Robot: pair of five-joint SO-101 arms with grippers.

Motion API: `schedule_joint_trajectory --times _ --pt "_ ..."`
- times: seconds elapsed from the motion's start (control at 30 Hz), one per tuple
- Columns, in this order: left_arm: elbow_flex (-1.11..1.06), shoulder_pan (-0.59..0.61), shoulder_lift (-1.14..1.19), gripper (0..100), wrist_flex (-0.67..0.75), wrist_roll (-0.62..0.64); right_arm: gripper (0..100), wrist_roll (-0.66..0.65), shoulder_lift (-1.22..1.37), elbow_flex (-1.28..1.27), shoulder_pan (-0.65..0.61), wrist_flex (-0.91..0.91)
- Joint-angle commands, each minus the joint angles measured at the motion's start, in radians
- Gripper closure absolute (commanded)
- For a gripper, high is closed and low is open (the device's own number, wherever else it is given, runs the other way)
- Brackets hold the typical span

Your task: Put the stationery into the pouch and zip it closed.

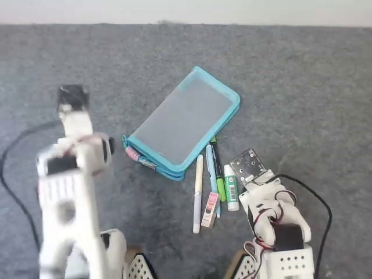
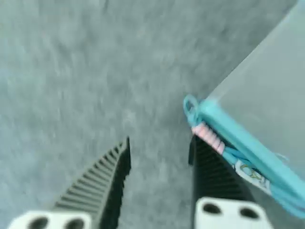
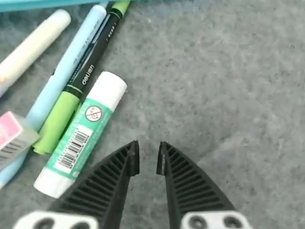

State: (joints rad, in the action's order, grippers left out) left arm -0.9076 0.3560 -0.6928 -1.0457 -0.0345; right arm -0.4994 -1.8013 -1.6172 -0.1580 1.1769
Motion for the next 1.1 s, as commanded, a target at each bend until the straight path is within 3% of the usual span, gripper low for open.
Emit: schedule_joint_trajectory --times 0.0,0.13,0.27,0.37,0.53,0.7,0.87,1.07 --pt "0.202 0.100 0.258 81 -0.008 0.115 91.4 -0.018 -0.012 0.084 0.008 0.007" --pt "0.219 0.256 0.245 81 -0.006 0.118 91.4 -0.018 0.027 0.176 0.007 0.002" --pt "0.226 0.370 0.230 81 -0.005 0.120 91.4 0.006 0.232 0.365 -0.074 -0.002" --pt "0.292 0.497 0.259 81 0.018 0.120 91.4 0.089 0.490 0.549 -0.199 -0.022" --pt "0.512 0.638 0.480 81 -0.026 0.120 91.4 0.221 0.912 0.804 -0.532 -0.088" --pt "0.792 0.690 0.778 80 -0.137 0.110 88.6 0.207 1.245 0.984 -0.771 -0.209" --pt "0.989 0.694 0.913 77 -0.196 0.025 71.1 0.198 1.527 1.148 -0.839 -0.280" --pt "1.058 0.689 0.925 77 -0.158 -0.015 70.1 0.196 1.794 1.336 -0.926 -0.332"
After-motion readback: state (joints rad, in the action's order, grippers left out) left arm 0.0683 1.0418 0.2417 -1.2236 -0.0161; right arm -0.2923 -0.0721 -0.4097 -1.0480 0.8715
